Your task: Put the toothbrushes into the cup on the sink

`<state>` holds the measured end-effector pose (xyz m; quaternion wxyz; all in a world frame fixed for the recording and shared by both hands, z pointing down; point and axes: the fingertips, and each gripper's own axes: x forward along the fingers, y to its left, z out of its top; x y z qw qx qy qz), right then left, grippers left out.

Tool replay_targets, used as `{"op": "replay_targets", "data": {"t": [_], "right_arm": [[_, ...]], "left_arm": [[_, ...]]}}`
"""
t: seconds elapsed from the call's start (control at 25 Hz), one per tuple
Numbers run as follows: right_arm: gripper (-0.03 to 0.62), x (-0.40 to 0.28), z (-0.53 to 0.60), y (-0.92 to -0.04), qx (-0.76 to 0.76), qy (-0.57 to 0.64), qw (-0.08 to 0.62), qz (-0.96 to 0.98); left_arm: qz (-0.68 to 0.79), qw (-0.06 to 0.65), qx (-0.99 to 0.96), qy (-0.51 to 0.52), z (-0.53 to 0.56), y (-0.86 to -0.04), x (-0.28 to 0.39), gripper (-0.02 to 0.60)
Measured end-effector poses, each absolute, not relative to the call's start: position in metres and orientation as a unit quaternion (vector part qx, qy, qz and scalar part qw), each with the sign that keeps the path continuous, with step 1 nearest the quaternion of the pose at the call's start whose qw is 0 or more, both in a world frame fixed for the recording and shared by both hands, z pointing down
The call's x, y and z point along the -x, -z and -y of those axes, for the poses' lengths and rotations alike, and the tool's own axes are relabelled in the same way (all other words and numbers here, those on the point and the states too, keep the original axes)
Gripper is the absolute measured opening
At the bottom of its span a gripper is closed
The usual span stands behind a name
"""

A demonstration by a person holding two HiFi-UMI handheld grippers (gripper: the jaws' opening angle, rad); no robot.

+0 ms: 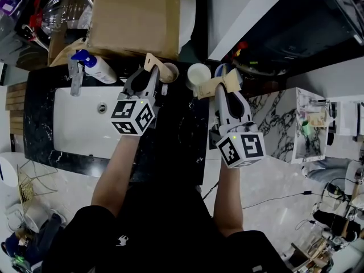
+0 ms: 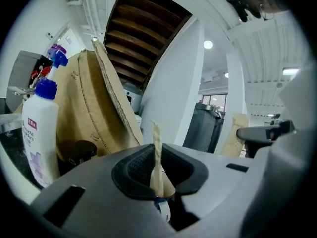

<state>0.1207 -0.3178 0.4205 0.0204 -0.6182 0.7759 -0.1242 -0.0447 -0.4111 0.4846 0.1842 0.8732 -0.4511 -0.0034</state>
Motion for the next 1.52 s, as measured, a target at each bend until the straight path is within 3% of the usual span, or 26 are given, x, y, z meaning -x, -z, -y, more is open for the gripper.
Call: {"op": "replay_targets", "data": {"t": [0.36,0.68,0.96,1.52], "right_arm": [[0.023,-0.12,0.316,-0.42,0.616,0.125,0.019,-0.777],[0.023,-0.117,0.313,-0.414,0.606,0.12,0.024,-0.786],[0.023,-0.116,0.308,-0.406,0.597,0.113,0.032,-0.793],[0.023,-0.125,0.289,-0.388,0.582,0.093,0.053,-0.806]], "left_arm": [[0.466,0.186,-0.865,-0.01,0.414,-0.495,0.052,0.052],[0.482,0.189,-0.855,-0.034,0.406,-0.507,0.067,0.144],[0.492,0.178,-0.85,-0.049,0.386,-0.506,0.076,0.152],[0.494,0.113,-0.858,-0.079,0.33,-0.475,0.063,0.015]]}}
